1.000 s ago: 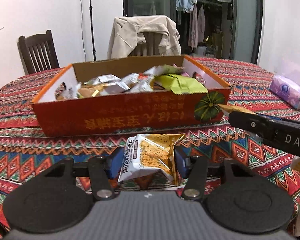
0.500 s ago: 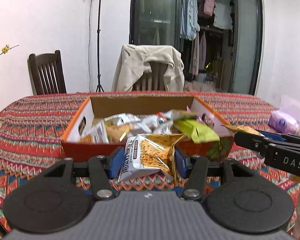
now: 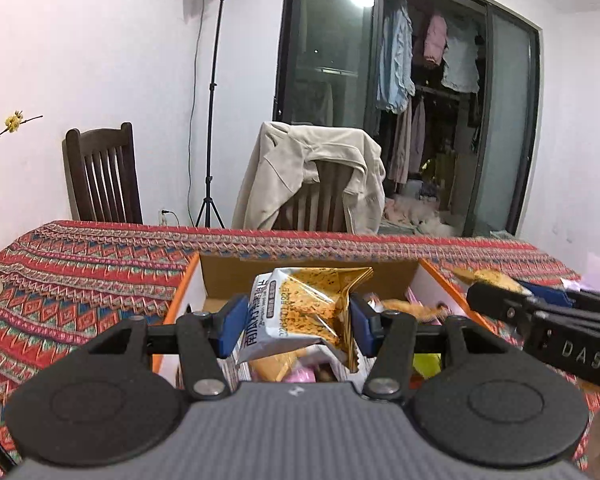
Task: Organize snacks
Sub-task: 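Carry both cracker packets over the orange box, then open both grippers to drop the packets into the box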
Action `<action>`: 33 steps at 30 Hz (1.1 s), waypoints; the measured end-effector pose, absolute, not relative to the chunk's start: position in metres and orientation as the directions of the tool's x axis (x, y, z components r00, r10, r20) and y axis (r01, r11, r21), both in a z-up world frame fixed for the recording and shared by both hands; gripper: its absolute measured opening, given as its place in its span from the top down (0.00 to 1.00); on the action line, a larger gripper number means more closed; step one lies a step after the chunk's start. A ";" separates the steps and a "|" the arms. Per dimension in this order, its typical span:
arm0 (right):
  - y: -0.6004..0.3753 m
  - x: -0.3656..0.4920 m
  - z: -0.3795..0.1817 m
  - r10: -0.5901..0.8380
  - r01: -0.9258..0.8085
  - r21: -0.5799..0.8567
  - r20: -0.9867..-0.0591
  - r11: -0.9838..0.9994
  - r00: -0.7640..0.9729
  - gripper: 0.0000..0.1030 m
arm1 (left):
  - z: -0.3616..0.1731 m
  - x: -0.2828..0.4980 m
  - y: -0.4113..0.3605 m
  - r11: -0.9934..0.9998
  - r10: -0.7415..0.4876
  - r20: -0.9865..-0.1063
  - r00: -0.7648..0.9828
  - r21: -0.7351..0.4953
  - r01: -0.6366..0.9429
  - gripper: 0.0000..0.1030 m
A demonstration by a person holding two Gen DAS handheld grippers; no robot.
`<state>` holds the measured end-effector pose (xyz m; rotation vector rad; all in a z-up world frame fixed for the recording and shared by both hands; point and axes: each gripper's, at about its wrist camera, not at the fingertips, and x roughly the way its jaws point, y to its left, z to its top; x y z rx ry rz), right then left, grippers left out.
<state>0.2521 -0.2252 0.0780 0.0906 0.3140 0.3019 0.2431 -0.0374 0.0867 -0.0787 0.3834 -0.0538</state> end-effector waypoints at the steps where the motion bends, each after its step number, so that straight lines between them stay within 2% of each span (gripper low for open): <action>1: -0.222 0.257 0.079 0.304 -0.276 0.132 -0.289 0.952 0.908 0.60 | 0.089 0.249 -0.034 0.995 -0.065 -0.368 0.928 -0.099 0.031 0.47; 12: -0.194 0.308 0.067 0.251 -0.234 0.093 -0.276 0.968 0.928 0.60 | 0.075 0.298 -0.012 0.990 -0.031 -0.346 0.938 -0.137 -0.018 0.47; 19: -0.195 0.318 0.047 0.238 -0.224 0.079 -0.282 0.971 0.930 0.60 | 0.053 0.314 -0.012 0.994 -0.003 -0.372 0.928 -0.099 -0.037 0.46; 21: -0.196 0.320 0.045 0.244 -0.227 0.089 -0.288 0.970 0.926 0.60 | 0.051 0.312 -0.010 0.993 -0.014 -0.359 0.933 -0.113 -0.029 0.42; 23: -0.198 0.320 0.042 0.248 -0.228 0.102 -0.298 0.968 0.922 0.59 | 0.050 0.309 -0.010 0.993 -0.004 -0.341 0.940 -0.113 -0.037 0.28; 24: -0.199 0.319 0.041 0.249 -0.228 0.103 -0.300 0.968 0.921 0.58 | 0.050 0.306 -0.010 0.993 0.007 -0.329 0.944 -0.110 -0.045 0.25; 27: -0.200 0.321 0.041 0.242 -0.221 0.105 -0.297 0.970 0.924 0.47 | 0.053 0.300 -0.007 0.990 0.005 -0.289 0.957 -0.136 -0.046 0.04; 28: -0.201 0.321 0.041 0.239 -0.217 0.107 -0.296 0.970 0.925 0.32 | 0.054 0.297 -0.005 0.987 0.013 -0.273 0.962 -0.149 -0.055 0.00; 29: -0.201 0.320 0.040 0.236 -0.213 0.109 -0.290 0.971 0.927 0.16 | 0.054 0.296 -0.004 0.986 0.017 -0.260 0.965 -0.158 -0.060 0.00; 31: -0.202 0.319 0.040 0.226 -0.204 0.107 -0.280 0.973 0.933 0.05 | 0.055 0.298 -0.003 0.985 0.013 -0.265 0.964 -0.163 -0.058 0.00; 33: -0.202 0.317 0.039 0.222 -0.201 0.104 -0.279 0.974 0.934 0.03 | 0.055 0.300 -0.001 0.983 0.019 -0.271 0.963 -0.172 -0.068 0.00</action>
